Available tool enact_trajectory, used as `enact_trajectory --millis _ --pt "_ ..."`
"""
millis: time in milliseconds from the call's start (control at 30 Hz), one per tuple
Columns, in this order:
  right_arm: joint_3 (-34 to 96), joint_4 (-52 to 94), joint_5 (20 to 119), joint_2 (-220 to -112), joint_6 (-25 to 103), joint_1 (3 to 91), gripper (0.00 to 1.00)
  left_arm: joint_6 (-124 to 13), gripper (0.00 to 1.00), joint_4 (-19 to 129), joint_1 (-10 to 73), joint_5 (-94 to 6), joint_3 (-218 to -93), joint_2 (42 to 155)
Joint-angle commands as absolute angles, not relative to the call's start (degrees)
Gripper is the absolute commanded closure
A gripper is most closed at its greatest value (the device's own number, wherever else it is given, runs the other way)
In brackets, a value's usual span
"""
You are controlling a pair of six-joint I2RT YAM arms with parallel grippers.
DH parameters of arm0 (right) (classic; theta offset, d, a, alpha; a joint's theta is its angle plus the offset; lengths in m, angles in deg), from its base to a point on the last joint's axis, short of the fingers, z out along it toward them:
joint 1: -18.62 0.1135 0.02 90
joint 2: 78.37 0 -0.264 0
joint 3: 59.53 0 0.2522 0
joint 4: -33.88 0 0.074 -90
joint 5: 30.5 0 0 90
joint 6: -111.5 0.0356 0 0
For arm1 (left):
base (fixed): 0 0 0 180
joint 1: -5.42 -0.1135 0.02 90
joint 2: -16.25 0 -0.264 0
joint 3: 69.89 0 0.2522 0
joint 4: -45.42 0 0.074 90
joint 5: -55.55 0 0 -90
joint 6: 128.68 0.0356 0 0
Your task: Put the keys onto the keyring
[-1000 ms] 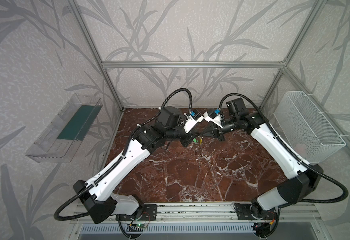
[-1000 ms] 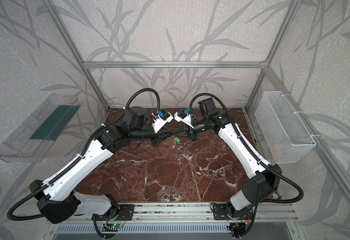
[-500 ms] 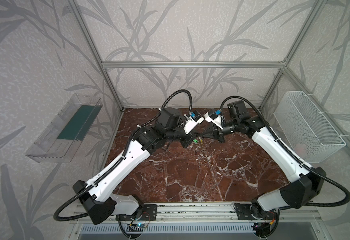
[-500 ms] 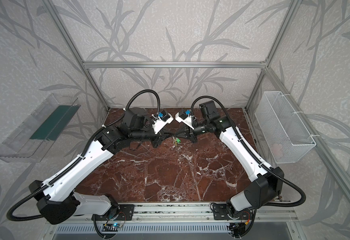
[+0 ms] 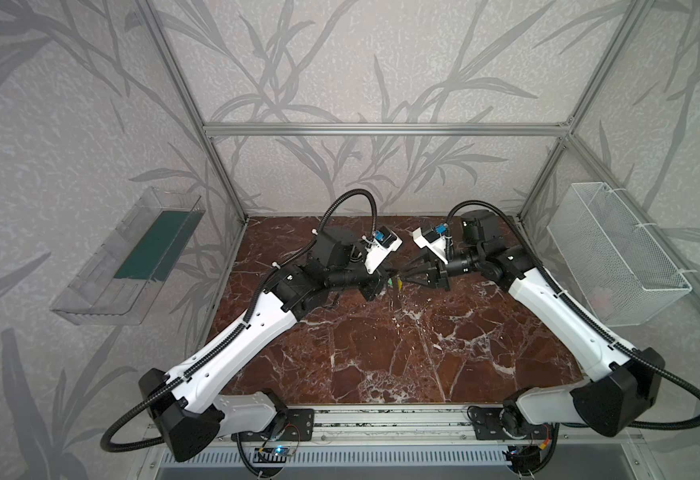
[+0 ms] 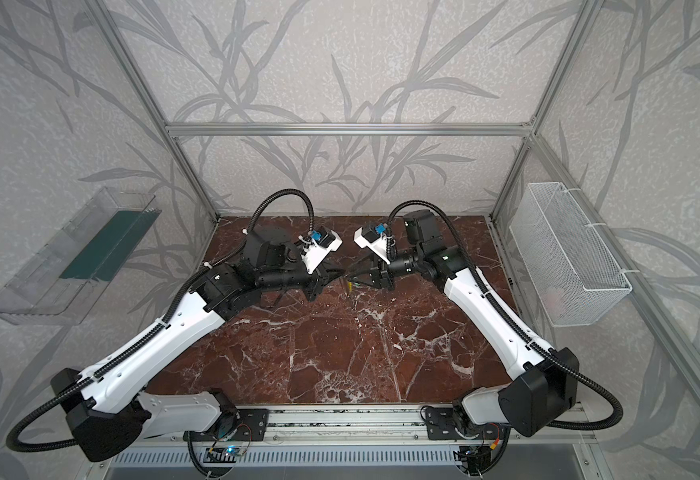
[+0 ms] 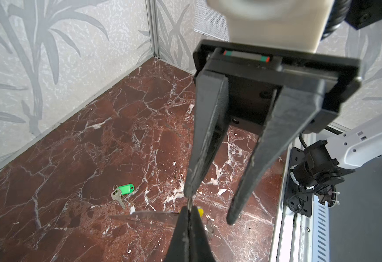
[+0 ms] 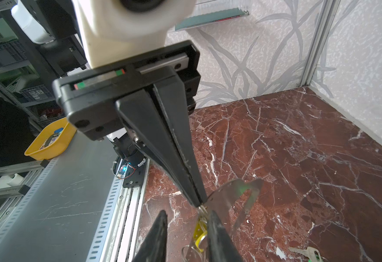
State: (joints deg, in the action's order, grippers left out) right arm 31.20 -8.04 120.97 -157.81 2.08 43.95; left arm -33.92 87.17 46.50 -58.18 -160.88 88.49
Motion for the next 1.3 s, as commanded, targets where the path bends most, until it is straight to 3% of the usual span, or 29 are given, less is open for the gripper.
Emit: enact_trajectory --millis 0,233,467,833,1267 --pt "29.8 -4.6 119.6 -156.1 4.8 43.6 0.65 -34.9 1.00 82.1 46.1 -58.3 -159.8 86.1" --pt "25.9 -0.1 118.2 -154.7 8.1 43.5 0.64 -36.8 1.00 77.8 45.9 -58.8 -157.6 84.8" --pt "24.7 2.8 118.7 -154.7 10.5 43.5 0.70 -39.1 1.00 72.8 45.6 -60.0 -155.1 83.7" --pt "24.4 5.1 121.8 -155.3 12.1 43.7 0.93 -41.2 1.00 66.3 45.4 -57.6 -151.8 82.6" --pt "24.7 5.3 124.0 -156.0 12.6 43.9 0.95 -44.4 1.00 57.5 45.2 -56.0 -147.4 81.9"
